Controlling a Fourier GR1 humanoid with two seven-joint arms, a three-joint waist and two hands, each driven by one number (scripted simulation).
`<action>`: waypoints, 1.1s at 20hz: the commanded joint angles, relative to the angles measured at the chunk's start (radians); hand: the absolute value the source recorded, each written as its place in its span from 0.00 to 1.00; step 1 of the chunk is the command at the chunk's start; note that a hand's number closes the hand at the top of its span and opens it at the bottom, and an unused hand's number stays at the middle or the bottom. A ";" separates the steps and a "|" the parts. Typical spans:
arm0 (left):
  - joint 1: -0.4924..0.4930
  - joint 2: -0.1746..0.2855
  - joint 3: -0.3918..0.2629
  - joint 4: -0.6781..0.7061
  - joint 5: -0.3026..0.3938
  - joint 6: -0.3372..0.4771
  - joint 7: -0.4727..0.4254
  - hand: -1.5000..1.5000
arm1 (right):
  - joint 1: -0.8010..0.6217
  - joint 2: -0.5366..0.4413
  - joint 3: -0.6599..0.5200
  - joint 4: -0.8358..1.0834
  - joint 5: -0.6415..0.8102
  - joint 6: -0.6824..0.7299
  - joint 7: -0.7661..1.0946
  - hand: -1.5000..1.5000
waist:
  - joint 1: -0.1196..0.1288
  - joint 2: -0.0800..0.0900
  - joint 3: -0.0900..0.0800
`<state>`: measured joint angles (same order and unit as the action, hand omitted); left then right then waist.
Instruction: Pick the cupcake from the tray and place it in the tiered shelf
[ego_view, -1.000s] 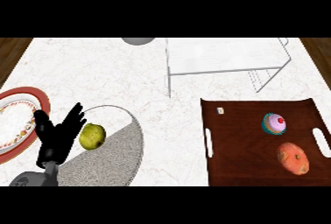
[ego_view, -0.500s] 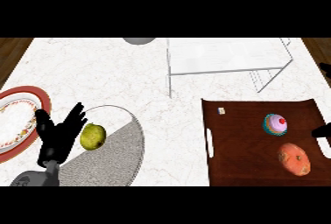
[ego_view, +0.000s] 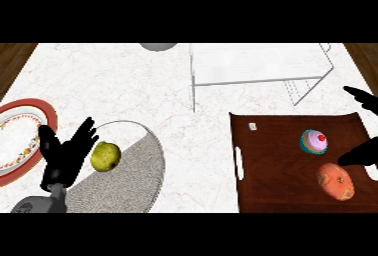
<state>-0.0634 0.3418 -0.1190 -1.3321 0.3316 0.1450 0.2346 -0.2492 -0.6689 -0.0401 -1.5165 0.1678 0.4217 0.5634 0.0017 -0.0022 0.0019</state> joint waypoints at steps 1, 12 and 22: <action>0.012 -0.002 0.028 -0.038 -0.024 -0.001 0.036 0.50 | 0.027 0.039 -0.001 0.015 0.093 -0.017 -0.007 0.00 | 0.000 0.002 -0.002; -0.021 -0.084 0.053 0.029 -0.101 -0.017 0.041 0.50 | 0.049 0.119 -0.028 -0.032 0.202 0.014 0.027 0.00 | -0.003 0.002 -0.002; -0.001 -0.068 0.141 0.068 -0.082 -0.125 -0.015 0.50 | 0.031 0.183 0.001 0.190 0.424 -0.141 -0.146 0.00 | 0.001 0.004 -0.002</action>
<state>-0.0450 0.2755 -0.0074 -1.3351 0.2451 0.0528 0.2382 -0.2145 -0.4793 -0.0262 -1.4395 0.5319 0.3299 0.5217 0.0030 -0.0028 0.0032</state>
